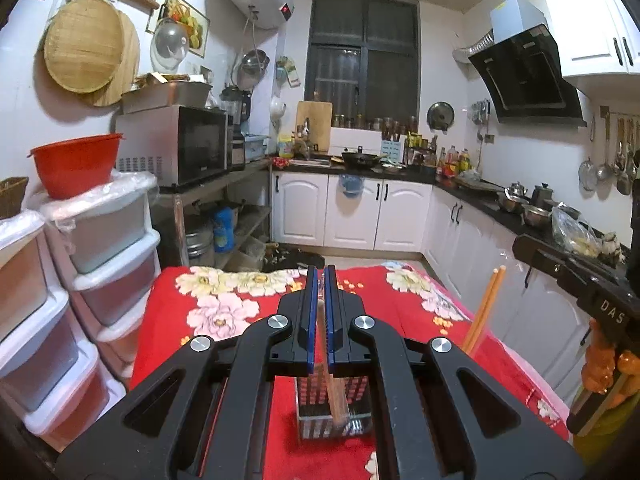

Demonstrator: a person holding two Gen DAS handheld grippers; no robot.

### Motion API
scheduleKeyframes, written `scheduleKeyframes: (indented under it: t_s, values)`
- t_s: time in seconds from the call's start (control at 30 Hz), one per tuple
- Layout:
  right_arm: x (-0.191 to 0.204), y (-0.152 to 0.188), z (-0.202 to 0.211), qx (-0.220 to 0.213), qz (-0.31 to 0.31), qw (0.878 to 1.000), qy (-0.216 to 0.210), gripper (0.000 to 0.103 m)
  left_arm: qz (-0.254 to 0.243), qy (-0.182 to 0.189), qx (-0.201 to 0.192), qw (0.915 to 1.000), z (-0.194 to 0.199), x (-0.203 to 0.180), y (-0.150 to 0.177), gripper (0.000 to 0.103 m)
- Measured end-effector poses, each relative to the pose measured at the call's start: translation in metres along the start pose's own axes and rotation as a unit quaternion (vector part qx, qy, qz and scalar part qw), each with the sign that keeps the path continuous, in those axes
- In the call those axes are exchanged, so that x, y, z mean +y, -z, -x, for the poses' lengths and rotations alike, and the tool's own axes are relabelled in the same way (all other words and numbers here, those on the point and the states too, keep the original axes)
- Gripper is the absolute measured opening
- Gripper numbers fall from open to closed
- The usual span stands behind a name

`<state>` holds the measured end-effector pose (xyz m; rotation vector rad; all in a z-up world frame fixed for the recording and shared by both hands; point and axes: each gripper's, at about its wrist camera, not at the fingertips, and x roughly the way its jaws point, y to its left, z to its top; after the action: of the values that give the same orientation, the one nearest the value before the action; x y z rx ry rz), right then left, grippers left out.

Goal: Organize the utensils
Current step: 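Lift the held chopsticks with both grippers and carry them over the grey caddy, then lower both chopsticks into the caddy slots and open both grippers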

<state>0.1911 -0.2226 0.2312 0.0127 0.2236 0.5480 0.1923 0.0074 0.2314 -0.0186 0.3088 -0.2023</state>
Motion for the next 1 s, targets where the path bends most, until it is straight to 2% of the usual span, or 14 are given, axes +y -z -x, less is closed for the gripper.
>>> scheduleKeyframes:
  t_s: [0.13,0.3,0.63,1.0]
  values:
    - [-0.002,-0.006,-0.01,-0.001,-0.001,1.0,0.004,0.001,-0.002,-0.014,-0.009,0.9999,-0.007,0.001,-0.008,0.0]
    - [-0.01,-0.008,-0.024,0.003,-0.009,1.0,0.001,0.001,0.002,-0.016,0.0,0.9999,-0.026,0.005,-0.009,0.0]
    - [-0.021,0.007,-0.057,0.034,-0.022,0.999,-0.008,0.001,0.021,-0.017,0.038,0.9989,-0.069,0.012,0.016,0.0]
    - [-0.041,0.03,-0.088,0.067,-0.028,0.997,-0.022,0.001,0.031,-0.025,0.067,0.9969,-0.094,0.012,0.041,0.0]
